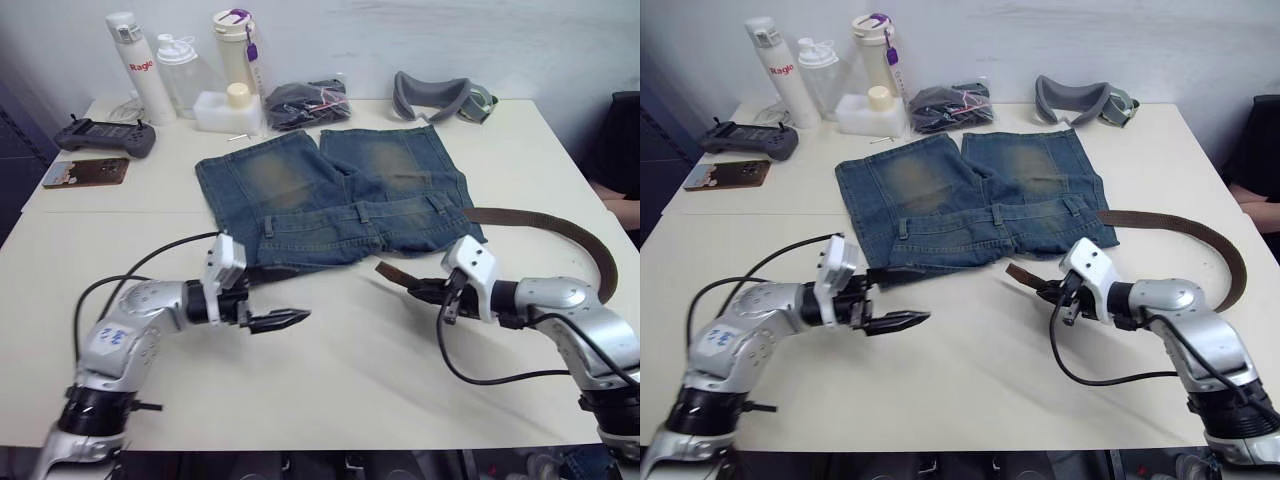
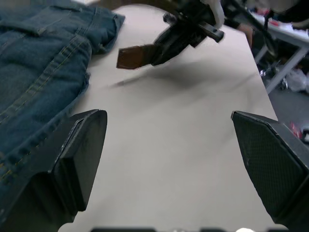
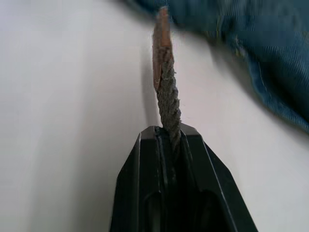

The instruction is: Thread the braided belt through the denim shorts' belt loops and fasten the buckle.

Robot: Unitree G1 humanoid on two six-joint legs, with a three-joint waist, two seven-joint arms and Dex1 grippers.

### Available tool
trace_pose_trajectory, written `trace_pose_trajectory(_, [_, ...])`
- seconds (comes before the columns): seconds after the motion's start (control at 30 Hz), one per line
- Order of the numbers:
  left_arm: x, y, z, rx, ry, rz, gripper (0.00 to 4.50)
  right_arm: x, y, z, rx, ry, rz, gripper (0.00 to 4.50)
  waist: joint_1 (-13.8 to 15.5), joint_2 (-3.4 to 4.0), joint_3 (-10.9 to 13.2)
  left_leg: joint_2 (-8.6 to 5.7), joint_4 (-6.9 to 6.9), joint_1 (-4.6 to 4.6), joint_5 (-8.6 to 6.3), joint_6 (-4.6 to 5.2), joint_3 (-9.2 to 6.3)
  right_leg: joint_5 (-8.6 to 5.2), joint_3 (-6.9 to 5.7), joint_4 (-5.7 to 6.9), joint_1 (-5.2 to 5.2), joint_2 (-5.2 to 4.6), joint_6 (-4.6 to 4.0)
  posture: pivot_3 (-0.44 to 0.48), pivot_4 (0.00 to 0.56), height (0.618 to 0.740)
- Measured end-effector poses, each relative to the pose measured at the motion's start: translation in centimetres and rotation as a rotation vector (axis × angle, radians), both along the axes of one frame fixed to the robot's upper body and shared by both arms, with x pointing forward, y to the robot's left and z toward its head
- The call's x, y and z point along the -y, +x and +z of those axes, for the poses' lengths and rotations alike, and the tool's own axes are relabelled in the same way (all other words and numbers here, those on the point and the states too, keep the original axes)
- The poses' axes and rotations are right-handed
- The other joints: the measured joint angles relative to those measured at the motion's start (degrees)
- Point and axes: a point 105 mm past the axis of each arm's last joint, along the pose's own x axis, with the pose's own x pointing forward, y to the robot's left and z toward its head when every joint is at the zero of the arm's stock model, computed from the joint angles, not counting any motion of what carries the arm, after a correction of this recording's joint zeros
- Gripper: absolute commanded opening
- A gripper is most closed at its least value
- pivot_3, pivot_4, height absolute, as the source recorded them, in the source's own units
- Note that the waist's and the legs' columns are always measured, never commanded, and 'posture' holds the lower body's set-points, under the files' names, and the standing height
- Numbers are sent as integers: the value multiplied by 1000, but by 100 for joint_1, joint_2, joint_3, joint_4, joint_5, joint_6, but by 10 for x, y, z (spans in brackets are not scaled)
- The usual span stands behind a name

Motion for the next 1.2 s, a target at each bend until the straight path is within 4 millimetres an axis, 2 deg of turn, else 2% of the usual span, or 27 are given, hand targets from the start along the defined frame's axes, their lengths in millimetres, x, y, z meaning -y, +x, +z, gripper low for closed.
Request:
trace_pose_trajectory(0.13, [16,9,18,9,-82,-44,4500,-23,-22,26,-28,105,166,102,-17,-1,0,0,0,2,2,-1,-4,2,-3,2,2,0,0,0,150,683])
trace_pose_trajectory(0.23, [28,13,28,-2,-133,-86,4500,-44,-31,42,-25,190,235,102,-37,-1,0,0,0,2,7,-6,-4,2,-3,5,0,1,-1,0,150,683])
trace_pose_trajectory(0.3, [33,11,27,-6,-123,-113,4500,-51,-35,49,-20,211,255,102,-27,-1,0,0,-2,2,8,-7,-5,2,-3,4,0,1,-1,0,150,683])
trace_pose_trajectory(0.4, [40,9,18,-52,-112,-147,4500,-51,-35,49,-32,227,230,102,-12,-1,0,-2,-2,0,8,-6,-5,2,-3,1,1,-2,-1,0,150,683])
trace_pose_trajectory(0.5, [51,1,13,-114,-128,-218,3671,-52,-35,48,-32,234,205,0,-7,-1,0,-6,-1,-1,9,-3,-5,2,-3,1,1,-6,-1,0,150,683])
trace_pose_trajectory(0.53, [56,-1,16,-133,-148,-244,3068,-52,-37,46,-38,235,198,0,5,-3,1,-6,-1,-1,10,-3,-7,2,-4,1,1,-5,-1,0,150,683])
trace_pose_trajectory(0.57, [58,-1,20,-136,-156,-257,2722,-52,-37,46,-42,237,193,0,4,-3,1,-6,-1,-1,11,-2,-8,2,-4,2,1,-5,-1,0,150,683])
trace_pose_trajectory(0.73, [62,0,26,-141,-150,-277,345,-52,-43,45,-53,262,177,0,-27,-3,1,-6,-2,1,14,-2,-7,2,-4,3,1,-3,-1,0,150,683])
trace_pose_trajectory(0.77, [63,1,25,-144,-144,-274,50,-51,-44,43,-60,267,170,0,-28,-3,1,-6,-2,1,14,-3,-7,2,-4,4,1,-3,-1,0,150,683])
trace_pose_trajectory(0.9, [65,5,25,-156,-139,-284,50,-48,-43,42,-57,282,121,0,-9,-3,1,-7,-2,0,17,-1,-9,2,-4,4,1,-5,-1,0,150,683])
trace_pose_trajectory(0.97, [67,7,28,-148,-133,-288,0,-47,-43,44,-40,295,90,898,-6,-3,1,-7,-2,0,17,-1,-9,2,-4,4,2,-5,-1,0,150,683])
trace_pose_trajectory(1.0, [68,7,29,-146,-133,-291,0,-44,-41,44,-36,311,63,1177,-1,-4,2,-8,-2,0,17,-1,-9,2,-4,3,3,-5,-1,0,150,683])
trace_pose_trajectory(1.03, [68,9,29,-146,-126,-289,0,-35,-38,45,-32,337,10,1565,7,-4,2,-9,-2,0,17,-1,-9,2,-4,4,2,-6,-1,0,150,683])
trace_pose_trajectory(1.13, [70,20,19,-126,-48,-246,0,5,-29,46,-17,446,-194,3161,92,-3,1,-11,-2,0,18,0,-9,2,-4,2,2,-5,-1,0,150,683])
trace_pose_trajectory(1.2, [71,33,11,-147,-18,-190,0,27,-32,42,-12,540,-316,4175,141,-4,2,-11,-4,-2,18,1,-11,2,-5,1,1,-4,-1,0,150,683])
